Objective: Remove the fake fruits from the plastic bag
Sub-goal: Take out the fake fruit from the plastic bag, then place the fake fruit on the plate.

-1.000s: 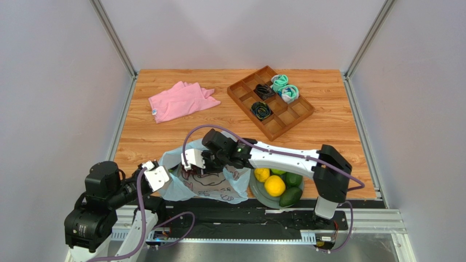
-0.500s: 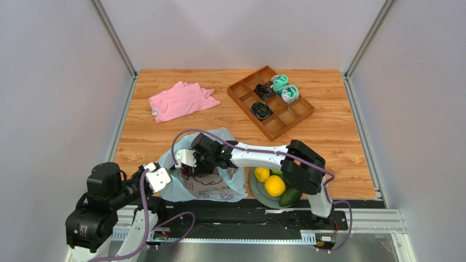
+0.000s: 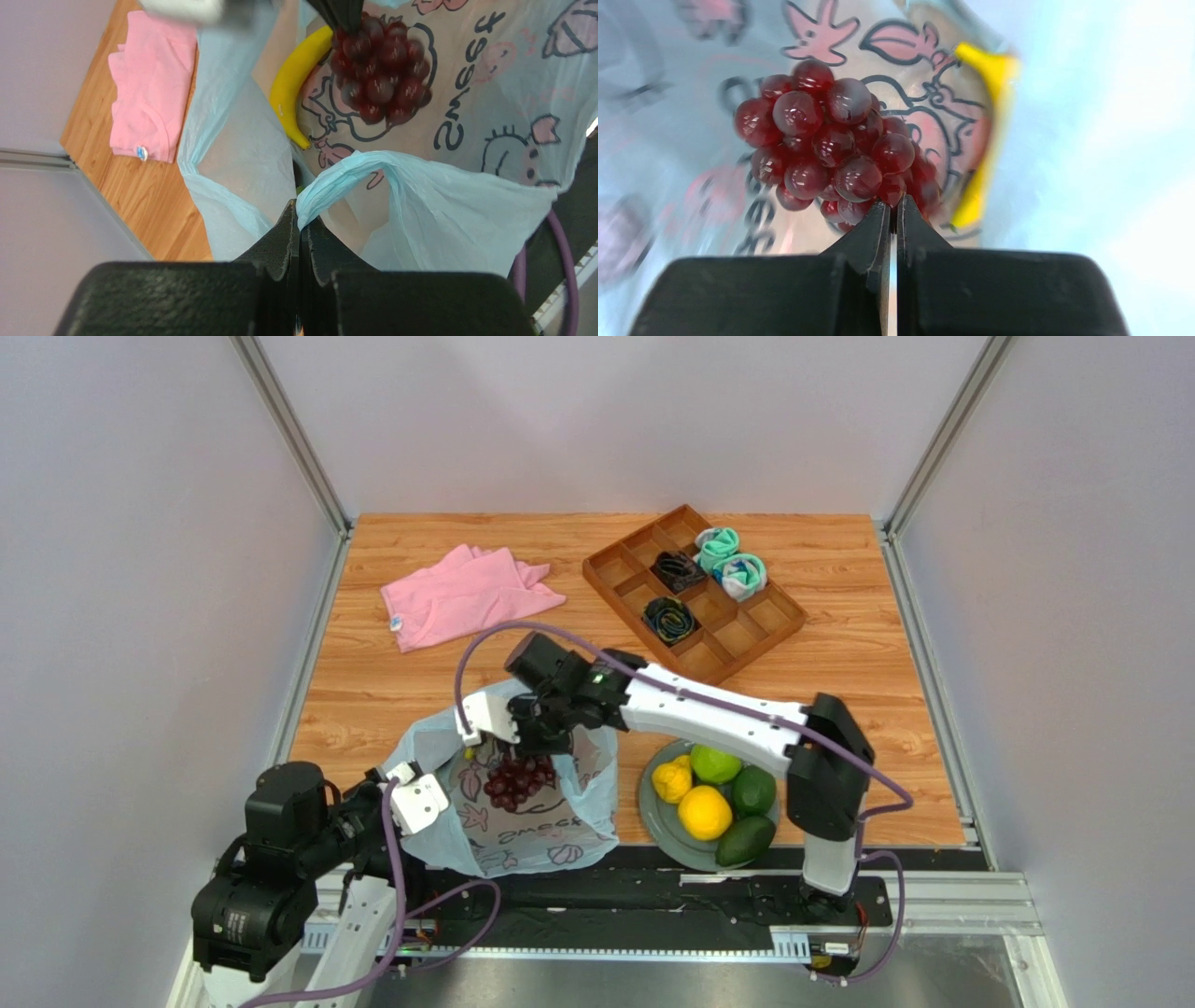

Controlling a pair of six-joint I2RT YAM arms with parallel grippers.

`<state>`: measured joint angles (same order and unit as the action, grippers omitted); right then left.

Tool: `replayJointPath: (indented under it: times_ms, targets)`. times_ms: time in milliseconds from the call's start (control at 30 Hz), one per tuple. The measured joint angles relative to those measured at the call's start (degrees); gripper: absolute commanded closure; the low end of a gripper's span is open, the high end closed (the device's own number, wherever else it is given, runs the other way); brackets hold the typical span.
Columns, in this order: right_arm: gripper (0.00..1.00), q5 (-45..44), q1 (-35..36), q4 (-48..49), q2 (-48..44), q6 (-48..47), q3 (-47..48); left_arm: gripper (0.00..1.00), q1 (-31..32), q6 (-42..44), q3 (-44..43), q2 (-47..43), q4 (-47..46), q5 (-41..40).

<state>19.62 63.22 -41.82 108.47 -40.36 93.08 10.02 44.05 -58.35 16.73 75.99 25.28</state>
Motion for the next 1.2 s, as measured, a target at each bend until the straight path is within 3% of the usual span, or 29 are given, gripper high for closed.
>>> replayJointPath:
  times_ms: [267, 567, 800, 1000, 1200]
  targets:
    - [1.00, 8.52, -1.60, -5.68, -14.84, 1.31, 5.88, 1.00, 0.00, 3.19, 5.35, -3.02, -0.42, -2.82]
    - [1.00, 10.84, -2.27, -7.74, -17.64, 5.92, 14.45, 1.00, 0.00, 4.76, 6.97, -3.56, -0.94, -3.37]
    - [1.00, 6.73, -6.29, -13.40, -23.78, 5.70, 17.09, 1.00, 0.00, 4.63, 7.06, -0.37, -4.35, -3.26]
    - [1.00, 1.46, -12.20, -19.10, -32.94, 5.60, 14.45, 1.00, 0.00, 3.23, 7.72, 1.22, -8.33, -2.45]
    - [1.00, -3.82, -13.68, -27.45, -39.17, 4.96, 11.93, 1.00, 0.00, 2.51, 8.04, 4.28, -11.06, -1.11]
